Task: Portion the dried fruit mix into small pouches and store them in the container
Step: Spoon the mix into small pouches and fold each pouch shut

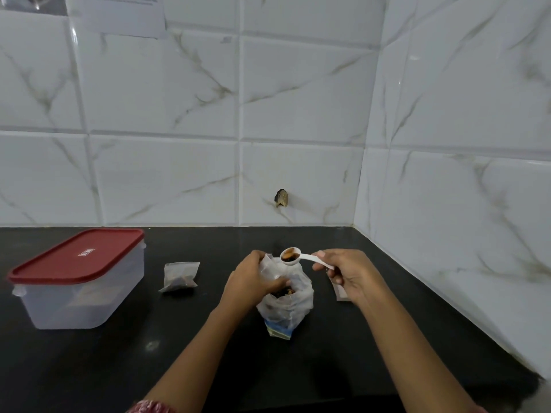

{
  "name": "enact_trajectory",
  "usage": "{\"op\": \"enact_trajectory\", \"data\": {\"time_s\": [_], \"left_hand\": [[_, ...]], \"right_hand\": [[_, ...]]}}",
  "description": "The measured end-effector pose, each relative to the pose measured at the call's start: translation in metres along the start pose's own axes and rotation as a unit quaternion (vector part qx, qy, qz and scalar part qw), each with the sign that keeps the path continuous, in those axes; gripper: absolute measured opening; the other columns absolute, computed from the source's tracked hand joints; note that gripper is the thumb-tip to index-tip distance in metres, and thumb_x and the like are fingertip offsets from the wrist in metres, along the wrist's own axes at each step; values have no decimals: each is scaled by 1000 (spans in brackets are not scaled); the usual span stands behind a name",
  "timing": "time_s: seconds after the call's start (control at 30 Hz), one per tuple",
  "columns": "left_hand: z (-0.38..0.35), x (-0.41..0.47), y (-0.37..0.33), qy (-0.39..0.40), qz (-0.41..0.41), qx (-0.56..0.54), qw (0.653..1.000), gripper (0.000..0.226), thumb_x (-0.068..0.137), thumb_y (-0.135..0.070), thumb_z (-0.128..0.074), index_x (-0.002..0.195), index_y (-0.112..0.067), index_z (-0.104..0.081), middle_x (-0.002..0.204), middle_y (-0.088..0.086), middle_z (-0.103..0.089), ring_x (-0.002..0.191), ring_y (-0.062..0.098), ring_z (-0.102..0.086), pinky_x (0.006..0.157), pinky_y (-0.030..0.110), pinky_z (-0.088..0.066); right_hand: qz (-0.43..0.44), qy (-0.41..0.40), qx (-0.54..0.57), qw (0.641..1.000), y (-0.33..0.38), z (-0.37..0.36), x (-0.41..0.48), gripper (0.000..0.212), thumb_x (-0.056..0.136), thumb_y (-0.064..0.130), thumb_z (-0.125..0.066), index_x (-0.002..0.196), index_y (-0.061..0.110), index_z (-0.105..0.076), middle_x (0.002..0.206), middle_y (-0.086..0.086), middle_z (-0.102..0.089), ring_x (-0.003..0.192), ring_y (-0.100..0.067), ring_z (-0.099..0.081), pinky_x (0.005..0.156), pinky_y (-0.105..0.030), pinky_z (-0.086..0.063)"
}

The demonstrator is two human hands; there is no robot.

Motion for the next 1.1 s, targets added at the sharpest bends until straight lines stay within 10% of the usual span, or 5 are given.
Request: {"op": "enact_trajectory", "data": {"time_s": [0.3,0.63,0.83,0.93,1.1], "left_hand": [[-10,-4,5,10,21,-185,982,48,68,-32,-82,104,-17,-54,96,-2,-63,86,8,-62,65,18,-49],[-7,-5,11,-5,16,-207,978,58,69,-32,-81,116,-18,-51,106,1,-62,99,15,-61,86,33,-53],[-5,-8,8,-18,-1,-215,977,49,72,-27,-78,112,-20,-49,103,-1,-62,92,9,-61,68,16,-47],[-5,-8,9,-22,5,-226,974,49,71,-27,-80,110,-20,-51,101,-4,-62,90,6,-60,68,17,-48],[-5,-11,12,-21,13,-228,973,51,70,-27,-80,111,-26,-48,104,-12,-57,95,2,-56,73,16,-46]], "right_hand": [[236,30,-245,940,24,-34,-23,15,88,12,-60,94,13,-74,82,0,-70,62,4,-57,61,-4,-42],[569,-30,-451,687,33,-56,-53,20,68,5,-65,83,15,-75,69,6,-69,67,-14,-57,52,-20,-47],[627,-52,-467,622,31,-55,-61,18,77,11,-58,85,12,-74,73,6,-69,68,-13,-54,56,-21,-48],[611,-56,-428,663,33,-50,-57,21,81,13,-55,87,10,-74,75,4,-70,75,-6,-48,65,-14,-42],[343,-61,-219,911,26,-19,-27,16,84,7,-65,94,14,-75,82,-1,-73,70,12,-58,66,0,-41]]}}
Point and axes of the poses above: each hand's wrist, its own x-axis towards the middle knuckle, its own z-axis out of the back of the hand, y = z × x, the point moved 7 cm from there along x, towards the middle knuckle
